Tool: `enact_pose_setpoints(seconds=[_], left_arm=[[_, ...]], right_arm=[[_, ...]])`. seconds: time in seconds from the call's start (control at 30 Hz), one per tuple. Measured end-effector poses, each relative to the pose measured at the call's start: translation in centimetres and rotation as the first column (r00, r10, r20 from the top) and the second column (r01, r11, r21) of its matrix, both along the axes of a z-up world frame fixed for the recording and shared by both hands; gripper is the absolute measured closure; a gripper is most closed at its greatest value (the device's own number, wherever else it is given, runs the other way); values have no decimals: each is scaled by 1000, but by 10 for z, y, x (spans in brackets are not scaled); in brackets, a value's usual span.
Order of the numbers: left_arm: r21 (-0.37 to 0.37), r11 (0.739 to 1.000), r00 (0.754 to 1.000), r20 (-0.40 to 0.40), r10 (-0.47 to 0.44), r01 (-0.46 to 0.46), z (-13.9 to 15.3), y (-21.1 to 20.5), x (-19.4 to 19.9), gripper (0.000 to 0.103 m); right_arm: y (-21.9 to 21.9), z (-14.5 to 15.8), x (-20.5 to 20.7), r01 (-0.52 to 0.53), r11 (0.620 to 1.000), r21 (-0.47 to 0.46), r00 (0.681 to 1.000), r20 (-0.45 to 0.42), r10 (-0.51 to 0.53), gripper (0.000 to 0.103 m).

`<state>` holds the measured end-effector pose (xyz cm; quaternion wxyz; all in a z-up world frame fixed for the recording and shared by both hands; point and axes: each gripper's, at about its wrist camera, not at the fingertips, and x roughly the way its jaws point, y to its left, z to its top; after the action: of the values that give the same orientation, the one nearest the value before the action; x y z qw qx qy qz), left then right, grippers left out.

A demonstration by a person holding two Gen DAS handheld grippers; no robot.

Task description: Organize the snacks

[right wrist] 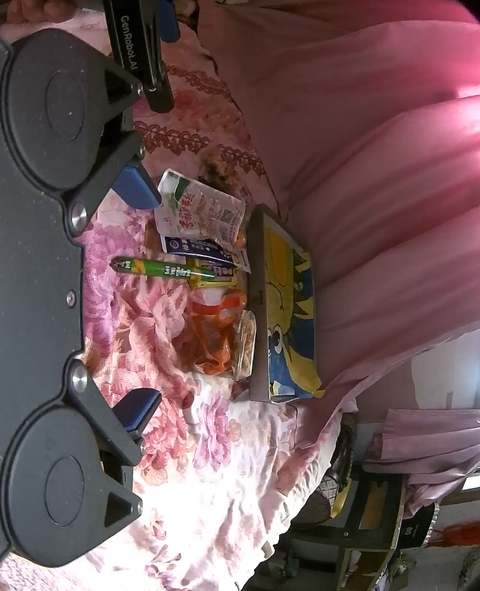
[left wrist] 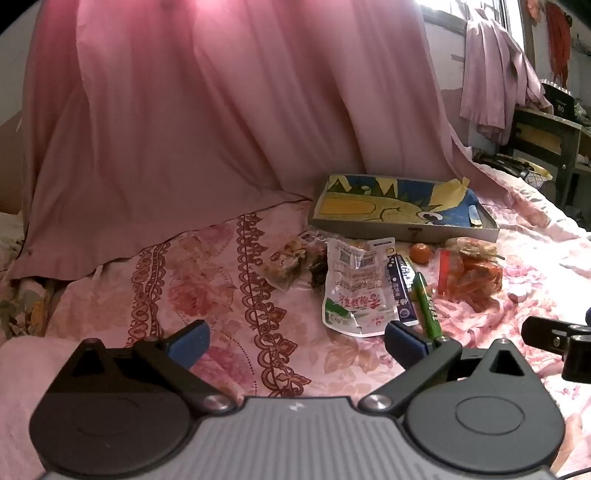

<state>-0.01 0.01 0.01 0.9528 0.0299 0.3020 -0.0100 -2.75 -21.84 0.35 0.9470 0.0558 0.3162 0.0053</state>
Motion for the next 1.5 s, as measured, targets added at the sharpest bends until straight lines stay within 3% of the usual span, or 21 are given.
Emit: enact_pose_setpoints(seconds=[1.5], left_arm=[[8, 1000, 1000, -5, 0, 0, 0, 0, 0, 0]], right_arm=[[0, -2, 2, 0, 1000, 0, 1000, -12, 0, 0]])
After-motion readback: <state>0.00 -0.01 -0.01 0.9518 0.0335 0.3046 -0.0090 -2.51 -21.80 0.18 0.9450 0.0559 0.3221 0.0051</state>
